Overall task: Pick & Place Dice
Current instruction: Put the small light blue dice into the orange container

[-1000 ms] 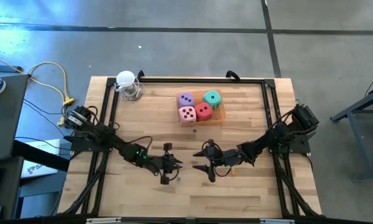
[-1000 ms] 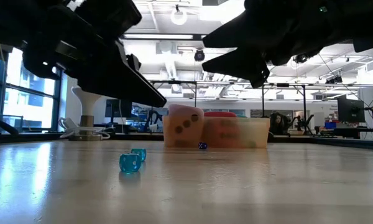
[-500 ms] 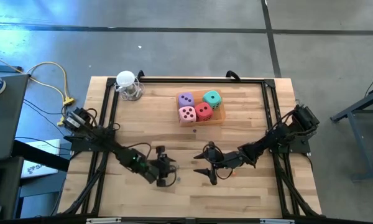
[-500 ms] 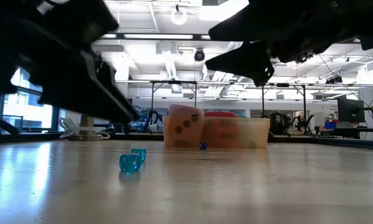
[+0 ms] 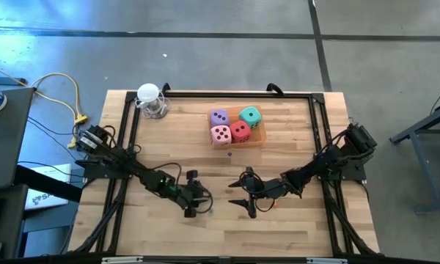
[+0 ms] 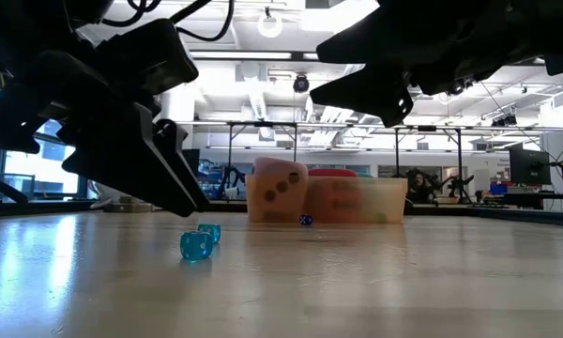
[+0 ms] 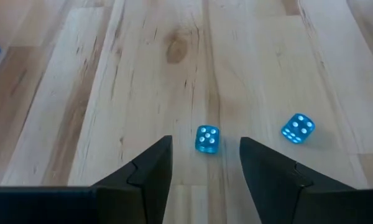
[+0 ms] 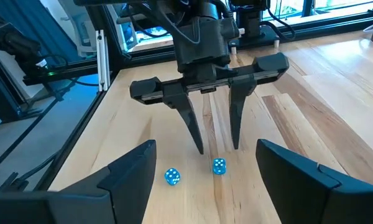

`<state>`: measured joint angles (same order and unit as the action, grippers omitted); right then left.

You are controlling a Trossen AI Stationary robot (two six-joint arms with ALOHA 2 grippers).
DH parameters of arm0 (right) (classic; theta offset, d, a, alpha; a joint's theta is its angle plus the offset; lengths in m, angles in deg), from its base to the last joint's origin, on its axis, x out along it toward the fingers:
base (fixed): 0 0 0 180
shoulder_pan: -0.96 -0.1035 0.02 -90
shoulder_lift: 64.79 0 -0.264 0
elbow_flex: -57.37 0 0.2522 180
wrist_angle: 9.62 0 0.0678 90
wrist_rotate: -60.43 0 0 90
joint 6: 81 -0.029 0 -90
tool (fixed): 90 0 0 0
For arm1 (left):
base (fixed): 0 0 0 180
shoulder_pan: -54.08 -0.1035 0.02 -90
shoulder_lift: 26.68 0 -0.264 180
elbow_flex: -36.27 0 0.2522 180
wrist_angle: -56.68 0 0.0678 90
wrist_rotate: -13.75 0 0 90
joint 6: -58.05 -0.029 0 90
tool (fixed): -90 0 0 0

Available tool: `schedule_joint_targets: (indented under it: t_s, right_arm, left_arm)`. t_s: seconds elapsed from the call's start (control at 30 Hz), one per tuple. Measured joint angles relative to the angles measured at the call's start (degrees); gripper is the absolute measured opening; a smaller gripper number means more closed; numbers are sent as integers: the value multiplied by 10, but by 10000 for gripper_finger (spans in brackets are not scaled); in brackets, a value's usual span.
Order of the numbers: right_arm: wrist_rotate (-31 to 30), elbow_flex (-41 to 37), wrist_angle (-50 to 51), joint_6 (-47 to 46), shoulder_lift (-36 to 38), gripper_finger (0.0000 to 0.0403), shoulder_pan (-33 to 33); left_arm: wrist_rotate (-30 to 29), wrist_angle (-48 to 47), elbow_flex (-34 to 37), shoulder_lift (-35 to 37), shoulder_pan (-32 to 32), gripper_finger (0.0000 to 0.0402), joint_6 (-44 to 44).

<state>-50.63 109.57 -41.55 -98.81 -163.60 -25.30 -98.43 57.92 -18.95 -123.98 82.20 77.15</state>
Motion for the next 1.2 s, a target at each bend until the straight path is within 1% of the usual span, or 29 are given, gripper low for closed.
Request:
schedule_joint_targets:
  t_s: [0.13, 0.3, 0.4, 0.53, 0.6, 0.8, 0.93, 1.2]
  right_arm:
    - [0, 0, 0, 0, 0, 268, 0]
    - [0, 0, 0, 0, 0, 268, 0]
    - [0, 0, 0, 0, 0, 268, 0]
    - [1, 0, 4, 0, 0, 268, 0]
    - [2, 0, 4, 0, 0, 268, 0]
    - [2, 0, 4, -1, 0, 268, 0]
    - [2, 0, 4, -1, 0, 268, 0]
    - [2, 0, 4, -6, 0, 268, 0]
  left_arm:
    - [1, 0, 0, 0, -3, 180, -27]
    - [23, 0, 0, -1, -16, 180, -31]
    - [34, 9, -1, -17, -22, 180, -31]
    - [63, 54, 0, -46, -27, 180, -40]
    - [72, 64, -1, -50, -29, 179, -42]
    - [77, 60, -1, -51, -33, 175, -40]
    - [82, 50, -2, -50, -33, 145, -20]
    - [79, 45, -2, -50, -33, 46, -15]
